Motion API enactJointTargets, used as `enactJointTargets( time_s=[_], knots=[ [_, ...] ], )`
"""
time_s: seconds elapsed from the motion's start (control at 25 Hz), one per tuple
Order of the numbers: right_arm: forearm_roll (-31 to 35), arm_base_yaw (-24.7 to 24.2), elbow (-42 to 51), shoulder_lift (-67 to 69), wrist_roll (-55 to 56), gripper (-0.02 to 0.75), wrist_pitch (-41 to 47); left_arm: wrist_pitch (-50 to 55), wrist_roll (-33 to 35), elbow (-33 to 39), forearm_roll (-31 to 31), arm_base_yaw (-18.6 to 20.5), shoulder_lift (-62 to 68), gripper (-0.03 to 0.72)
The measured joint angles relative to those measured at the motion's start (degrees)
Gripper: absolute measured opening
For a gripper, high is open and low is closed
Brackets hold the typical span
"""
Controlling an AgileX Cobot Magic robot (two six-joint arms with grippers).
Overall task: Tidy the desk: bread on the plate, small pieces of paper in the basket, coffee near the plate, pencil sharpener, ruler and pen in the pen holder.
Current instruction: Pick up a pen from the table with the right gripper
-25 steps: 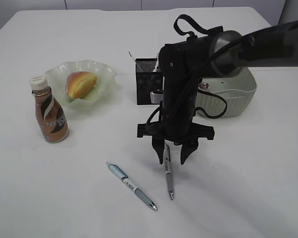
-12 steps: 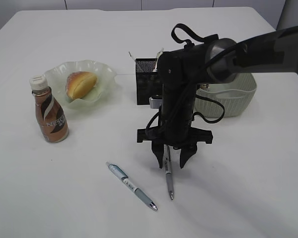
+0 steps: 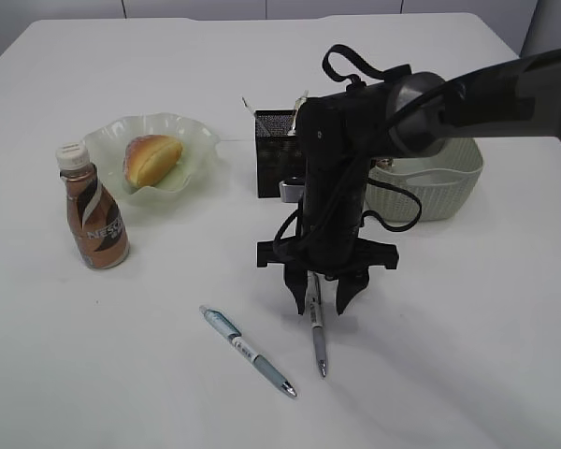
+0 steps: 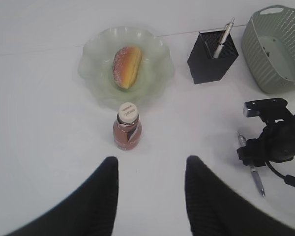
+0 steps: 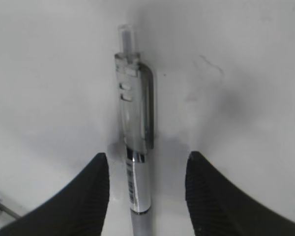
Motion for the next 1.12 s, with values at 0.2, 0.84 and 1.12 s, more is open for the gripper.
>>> enactJointTargets(
  time_s=[0.2, 0.84, 1.12],
  knots=[
    [-0.74, 0.00, 0.00, 0.00, -0.13, 0.403, 0.00, 0.00, 0.00, 0.00, 0.00, 0.00, 0.00, 0.326],
    [-1.90, 0.00, 0.00, 1.00, -0.26, 0.403, 1.38, 0.00, 0.00, 0.00, 0.00, 0.00, 0.00, 0.326],
    [-1.90, 0.00, 0.00, 1.04, -0.26, 0.403, 1.62, 0.00, 0.00, 0.00, 0.00, 0.00, 0.00, 0.326]
  ],
)
